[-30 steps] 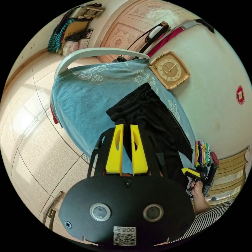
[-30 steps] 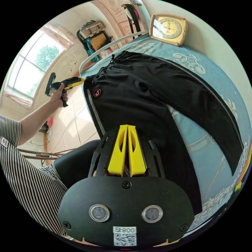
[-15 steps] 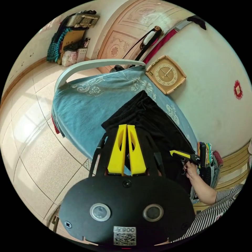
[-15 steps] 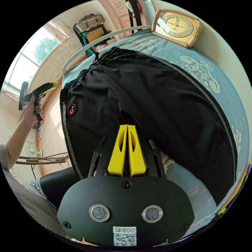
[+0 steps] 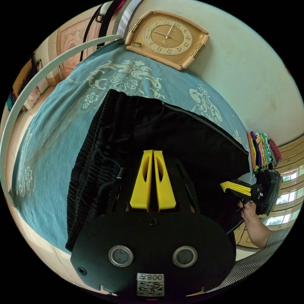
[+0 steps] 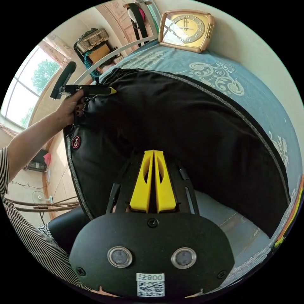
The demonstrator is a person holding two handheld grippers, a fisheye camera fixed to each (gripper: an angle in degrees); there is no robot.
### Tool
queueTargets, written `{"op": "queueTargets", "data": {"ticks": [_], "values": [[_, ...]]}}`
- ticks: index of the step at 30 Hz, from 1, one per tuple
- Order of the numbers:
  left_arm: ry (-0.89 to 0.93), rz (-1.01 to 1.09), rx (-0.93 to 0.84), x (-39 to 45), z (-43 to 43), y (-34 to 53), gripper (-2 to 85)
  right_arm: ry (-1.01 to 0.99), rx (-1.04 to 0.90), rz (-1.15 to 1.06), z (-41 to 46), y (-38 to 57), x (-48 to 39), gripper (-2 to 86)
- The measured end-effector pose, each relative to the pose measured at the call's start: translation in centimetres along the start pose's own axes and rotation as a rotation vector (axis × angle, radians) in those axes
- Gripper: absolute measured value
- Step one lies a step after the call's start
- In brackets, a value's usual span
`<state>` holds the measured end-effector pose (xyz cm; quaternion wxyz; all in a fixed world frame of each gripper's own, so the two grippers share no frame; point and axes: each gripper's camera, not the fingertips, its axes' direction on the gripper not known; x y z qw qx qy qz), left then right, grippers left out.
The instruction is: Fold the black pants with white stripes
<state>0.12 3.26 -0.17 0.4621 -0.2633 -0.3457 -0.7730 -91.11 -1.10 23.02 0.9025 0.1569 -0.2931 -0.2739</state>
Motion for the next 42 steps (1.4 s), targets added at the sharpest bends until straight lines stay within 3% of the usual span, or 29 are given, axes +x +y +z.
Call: {"op": "queueTargets", "data": {"ticks": [8, 14, 22, 26, 33, 42], "values": [[-0.043, 0.138, 0.103, 3.9, -5.1, -3.2, 3.0, 0.027, 0.084, -0.038, -2.3, 0.2, 3.0, 0.8], [-0.184, 0.230, -0.008, 6.8, -6.0, -8.0, 6.4, 0.084, 0.106, 0.010, -3.2, -3.2, 10.2, 3.4], [-0.345, 0.399, -0.164, 12.0, -5.8, -12.0, 7.7, 0.159, 0.061, -0.029, -0.6, -8.0, 13.6, 5.4], [-0.419, 0.413, -0.256, 13.3, -4.6, -13.0, 6.6, 0.202, 0.046, -0.071, 1.4, -10.9, 13.5, 5.5], [-0.382, 0.288, -0.099, 15.1, -7.1, -14.1, 3.0, 0.263, -0.058, -0.075, 6.3, -14.5, 14.9, 5.0], [-0.370, 0.294, -0.126, 16.8, -8.1, -14.3, 4.3, 0.313, -0.041, -0.072, 8.4, -15.6, 14.9, 1.6]]}}
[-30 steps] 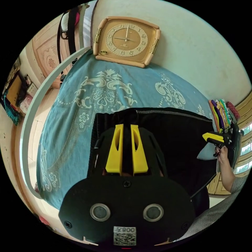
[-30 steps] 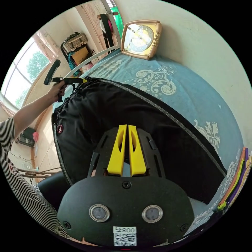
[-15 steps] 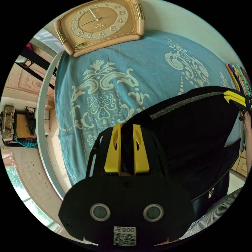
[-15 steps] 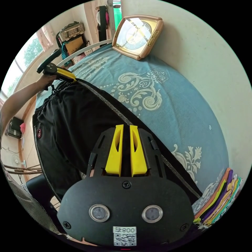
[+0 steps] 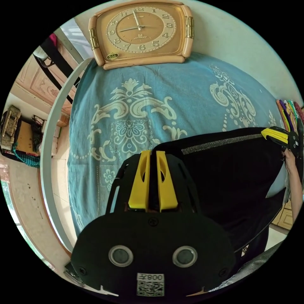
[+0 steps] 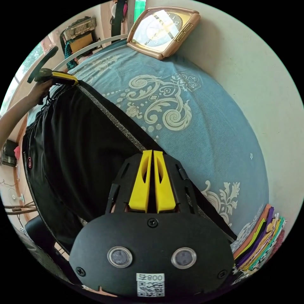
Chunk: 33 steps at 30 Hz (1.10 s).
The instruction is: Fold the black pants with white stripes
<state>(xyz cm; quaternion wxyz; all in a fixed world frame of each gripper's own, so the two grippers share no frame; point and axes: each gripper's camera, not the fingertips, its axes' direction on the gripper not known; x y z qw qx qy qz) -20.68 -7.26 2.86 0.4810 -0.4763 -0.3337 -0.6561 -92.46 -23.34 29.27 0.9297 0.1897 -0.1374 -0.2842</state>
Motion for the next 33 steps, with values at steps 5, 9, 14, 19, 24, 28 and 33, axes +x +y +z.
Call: {"op": "queueTargets", "data": {"ticks": [5, 9, 14, 19, 24, 28, 33], "values": [[0.071, 0.037, 0.046, -0.5, -1.9, 0.3, 7.1, -0.051, 0.086, -0.008, -2.1, -0.3, -1.0, 4.4], [0.107, 0.054, -0.006, -0.9, -1.9, 0.2, 9.1, -0.065, 0.092, -0.077, -2.5, -2.3, -2.6, 6.9], [0.072, 0.092, -0.065, -0.2, -1.5, -0.1, 9.2, -0.038, -0.013, -0.134, 0.4, -6.0, -5.0, 7.8], [0.075, 0.118, -0.088, 0.3, -1.7, 0.1, 6.2, -0.022, -0.034, -0.141, 0.1, -7.0, -5.8, 7.3], [0.063, 0.149, -0.108, 1.5, -1.8, 0.6, 3.1, -0.008, -0.036, -0.155, -0.5, -7.2, -6.8, 4.1], [0.034, 0.163, -0.082, 2.1, -2.6, 1.7, 2.5, 0.013, -0.062, -0.157, -1.4, -7.6, -7.5, 1.6], [0.049, 0.150, -0.019, 2.2, -4.1, 3.6, 2.4, -0.005, -0.046, -0.115, -4.3, -7.2, -7.5, 0.8]]}}
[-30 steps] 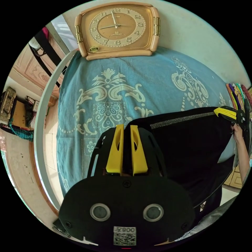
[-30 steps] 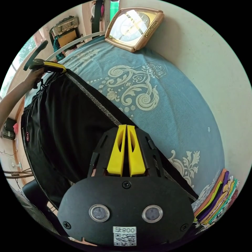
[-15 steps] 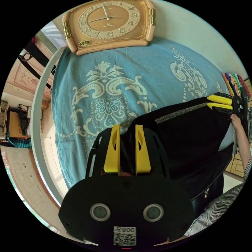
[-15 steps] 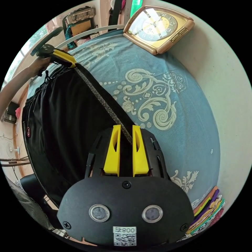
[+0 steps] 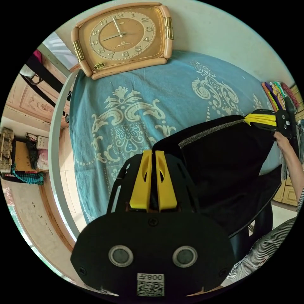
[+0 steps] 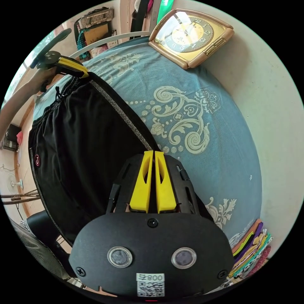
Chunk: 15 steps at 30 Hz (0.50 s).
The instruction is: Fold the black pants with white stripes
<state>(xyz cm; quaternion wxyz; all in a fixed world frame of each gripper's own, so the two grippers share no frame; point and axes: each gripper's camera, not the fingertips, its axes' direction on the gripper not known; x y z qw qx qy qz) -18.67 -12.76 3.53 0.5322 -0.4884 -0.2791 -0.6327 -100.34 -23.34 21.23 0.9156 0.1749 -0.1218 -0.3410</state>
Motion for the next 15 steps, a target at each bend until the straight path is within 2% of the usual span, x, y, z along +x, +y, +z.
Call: {"op": "queueTargets", "data": {"ticks": [7, 15], "values": [[0.010, 0.027, 0.062, 1.3, -2.2, 4.2, 2.3, -0.018, 0.070, 0.039, -8.0, 3.2, -1.6, 0.6], [0.036, 0.089, 0.066, 2.8, -3.0, 11.8, 2.3, -0.034, 0.159, 0.030, -17.6, 10.6, -9.0, 0.6]]}}
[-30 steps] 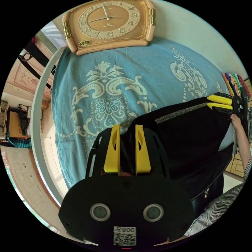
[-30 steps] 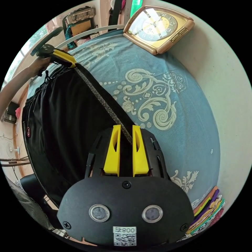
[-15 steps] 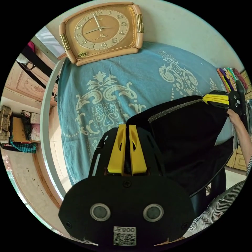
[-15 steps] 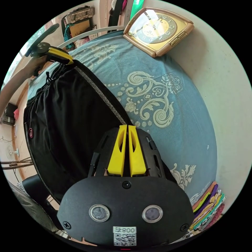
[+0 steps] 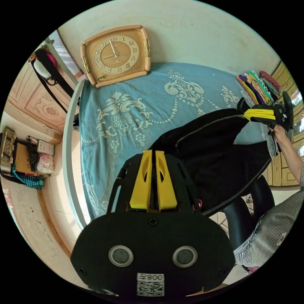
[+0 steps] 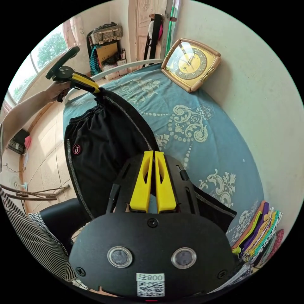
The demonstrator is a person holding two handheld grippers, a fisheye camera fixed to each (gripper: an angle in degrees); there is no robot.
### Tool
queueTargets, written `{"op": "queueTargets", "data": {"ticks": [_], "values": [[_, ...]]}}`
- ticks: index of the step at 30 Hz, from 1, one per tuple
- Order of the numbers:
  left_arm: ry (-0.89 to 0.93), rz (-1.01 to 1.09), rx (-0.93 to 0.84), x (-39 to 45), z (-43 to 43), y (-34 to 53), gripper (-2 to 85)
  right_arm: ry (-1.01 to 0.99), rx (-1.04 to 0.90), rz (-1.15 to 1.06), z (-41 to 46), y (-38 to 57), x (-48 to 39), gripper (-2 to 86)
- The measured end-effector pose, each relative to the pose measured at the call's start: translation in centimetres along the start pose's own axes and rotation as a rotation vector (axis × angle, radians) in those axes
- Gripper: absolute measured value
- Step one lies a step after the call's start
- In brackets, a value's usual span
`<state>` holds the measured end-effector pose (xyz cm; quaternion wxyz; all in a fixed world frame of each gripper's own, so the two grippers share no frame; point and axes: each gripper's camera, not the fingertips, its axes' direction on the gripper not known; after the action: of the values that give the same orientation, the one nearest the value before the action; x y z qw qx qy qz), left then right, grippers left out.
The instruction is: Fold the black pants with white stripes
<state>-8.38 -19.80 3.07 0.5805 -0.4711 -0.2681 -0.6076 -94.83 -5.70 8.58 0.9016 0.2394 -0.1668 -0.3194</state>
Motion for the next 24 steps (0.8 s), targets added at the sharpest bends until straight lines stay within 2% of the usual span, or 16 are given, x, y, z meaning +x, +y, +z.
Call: {"op": "queueTargets", "data": {"ticks": [5, 14, 24], "values": [[0.009, 0.028, -0.039, 1.3, 0.8, 4.7, 2.2, -0.044, -0.008, -0.033, -4.1, 4.8, -7.0, 0.5], [-0.009, 0.042, -0.150, 2.2, 4.7, 10.9, 1.6, -0.101, -0.127, -0.151, -5.0, 9.4, -18.1, 0.5], [-0.020, 0.032, -0.218, 1.1, 10.1, 13.1, 1.2, -0.145, -0.204, -0.190, -3.8, 11.3, -22.6, 0.5]]}}
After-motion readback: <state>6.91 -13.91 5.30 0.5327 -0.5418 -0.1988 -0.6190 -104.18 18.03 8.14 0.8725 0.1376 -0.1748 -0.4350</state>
